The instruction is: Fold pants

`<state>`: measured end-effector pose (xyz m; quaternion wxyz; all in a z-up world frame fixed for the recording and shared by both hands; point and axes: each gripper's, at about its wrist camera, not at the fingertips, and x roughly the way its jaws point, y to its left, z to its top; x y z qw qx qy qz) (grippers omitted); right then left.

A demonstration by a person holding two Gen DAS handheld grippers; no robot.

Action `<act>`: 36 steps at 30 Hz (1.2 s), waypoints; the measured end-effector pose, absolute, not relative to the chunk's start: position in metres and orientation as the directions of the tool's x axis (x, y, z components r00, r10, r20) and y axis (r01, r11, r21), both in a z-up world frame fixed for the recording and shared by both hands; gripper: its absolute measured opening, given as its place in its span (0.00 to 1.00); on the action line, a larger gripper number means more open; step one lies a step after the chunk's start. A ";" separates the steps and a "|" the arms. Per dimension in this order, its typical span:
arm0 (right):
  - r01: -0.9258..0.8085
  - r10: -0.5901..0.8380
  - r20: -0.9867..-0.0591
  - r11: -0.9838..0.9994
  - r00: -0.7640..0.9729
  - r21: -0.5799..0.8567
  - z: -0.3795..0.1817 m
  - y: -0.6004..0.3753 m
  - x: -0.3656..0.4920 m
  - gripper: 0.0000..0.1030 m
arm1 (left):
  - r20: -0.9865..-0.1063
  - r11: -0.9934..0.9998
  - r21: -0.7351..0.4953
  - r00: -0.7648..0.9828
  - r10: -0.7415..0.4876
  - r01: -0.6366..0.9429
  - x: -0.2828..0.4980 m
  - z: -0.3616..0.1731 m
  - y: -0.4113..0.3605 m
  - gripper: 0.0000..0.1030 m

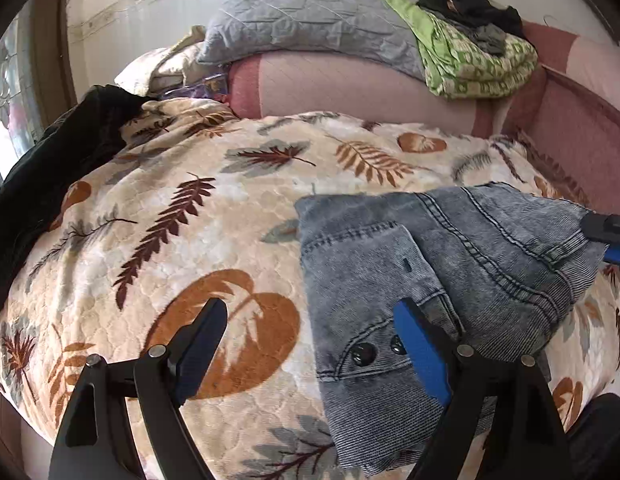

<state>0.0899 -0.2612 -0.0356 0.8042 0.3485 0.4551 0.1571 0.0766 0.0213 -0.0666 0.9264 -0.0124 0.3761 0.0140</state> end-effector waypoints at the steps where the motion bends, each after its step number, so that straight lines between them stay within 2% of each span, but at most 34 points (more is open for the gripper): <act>1: 0.058 0.586 -0.596 0.684 0.549 0.727 -0.025 -0.258 0.085 0.15 | -0.687 0.999 -0.018 0.726 0.024 -0.050 0.074 -0.061 0.029 0.83; 4: 0.074 0.623 -0.500 0.580 0.602 0.811 -0.014 -0.257 0.056 0.15 | -0.669 0.995 -0.032 0.742 0.047 -0.092 0.068 -0.048 0.053 0.83; 6: 0.106 0.618 -0.476 0.537 0.626 0.837 -0.034 -0.260 0.038 0.15 | -0.666 0.993 -0.042 0.744 0.057 -0.113 0.067 -0.044 0.065 0.83; 8: 0.209 0.620 -0.518 0.503 0.589 0.839 -0.083 -0.266 0.034 0.15 | -0.673 0.993 -0.037 0.737 0.055 -0.109 0.068 -0.043 0.067 0.83; 10: 0.286 0.599 -0.612 0.553 0.516 0.782 -0.135 -0.272 0.041 0.15 | -0.672 0.996 -0.013 0.739 0.058 -0.090 0.070 -0.043 0.058 0.83; 11: 0.318 0.610 -0.618 0.535 0.497 0.783 -0.158 -0.278 0.042 0.15 | -0.674 0.997 -0.003 0.737 0.051 -0.071 0.071 -0.043 0.051 0.83; 12: 0.320 0.645 -0.563 0.465 0.517 0.825 -0.170 -0.283 0.040 0.15 | -0.670 0.999 0.008 0.741 0.041 -0.048 0.070 -0.042 0.042 0.84; 13: 0.300 0.653 -0.544 0.455 0.527 0.838 -0.170 -0.285 0.039 0.15 | -0.661 0.999 0.027 0.749 0.041 -0.031 0.070 -0.041 0.032 0.84; 17: 0.212 0.612 -0.612 0.599 0.502 0.772 -0.150 -0.274 0.051 0.20 | -0.671 0.993 0.108 0.740 0.045 0.037 0.077 -0.050 -0.012 0.84; 20: 0.214 0.618 -0.628 0.611 0.473 0.762 -0.150 -0.275 0.055 0.25 | -0.756 0.940 0.312 0.635 0.159 0.136 0.090 -0.105 -0.046 0.84; 21: 0.213 0.613 -0.641 0.624 0.463 0.751 -0.147 -0.275 0.055 0.32 | -0.738 0.945 0.306 0.656 0.160 0.114 0.088 -0.111 -0.044 0.85; 24: 0.180 0.553 -0.678 0.695 0.485 0.696 -0.118 -0.284 0.053 0.34 | -0.735 0.969 0.234 0.667 0.119 0.084 0.083 -0.108 -0.033 0.85; 27: 0.088 0.568 -0.631 0.703 0.528 0.706 -0.078 -0.288 0.070 0.34 | -0.730 0.963 0.251 0.672 0.123 0.096 0.082 -0.108 -0.037 0.85; 29: -0.005 0.651 -0.556 0.652 0.517 0.759 -0.060 -0.277 0.098 0.45 | -0.732 0.965 0.246 0.671 0.122 0.093 0.082 -0.108 -0.037 0.85; 30: -0.037 0.690 -0.530 0.625 0.492 0.779 -0.058 -0.269 0.114 0.59 | -0.734 0.967 0.237 0.670 0.116 0.092 0.082 -0.108 -0.036 0.85; 31: -0.048 0.715 -0.521 0.608 0.466 0.792 -0.059 -0.261 0.133 0.62 | -0.734 0.969 0.229 0.670 0.110 0.091 0.082 -0.109 -0.034 0.85; 33: -0.063 0.774 -0.508 0.569 0.379 0.820 -0.072 -0.243 0.170 0.62 | -0.733 0.970 0.224 0.673 0.105 0.092 0.081 -0.109 -0.034 0.85; 34: -0.073 0.777 -0.523 0.579 0.350 0.812 -0.083 -0.238 0.186 0.62 | -0.732 0.971 0.223 0.673 0.104 0.092 0.082 -0.109 -0.033 0.85; 36: 0.042 0.681 -0.677 0.696 0.277 0.717 -0.130 -0.237 0.209 0.62 | -0.738 0.975 0.200 0.669 0.089 0.092 0.082 -0.108 -0.031 0.85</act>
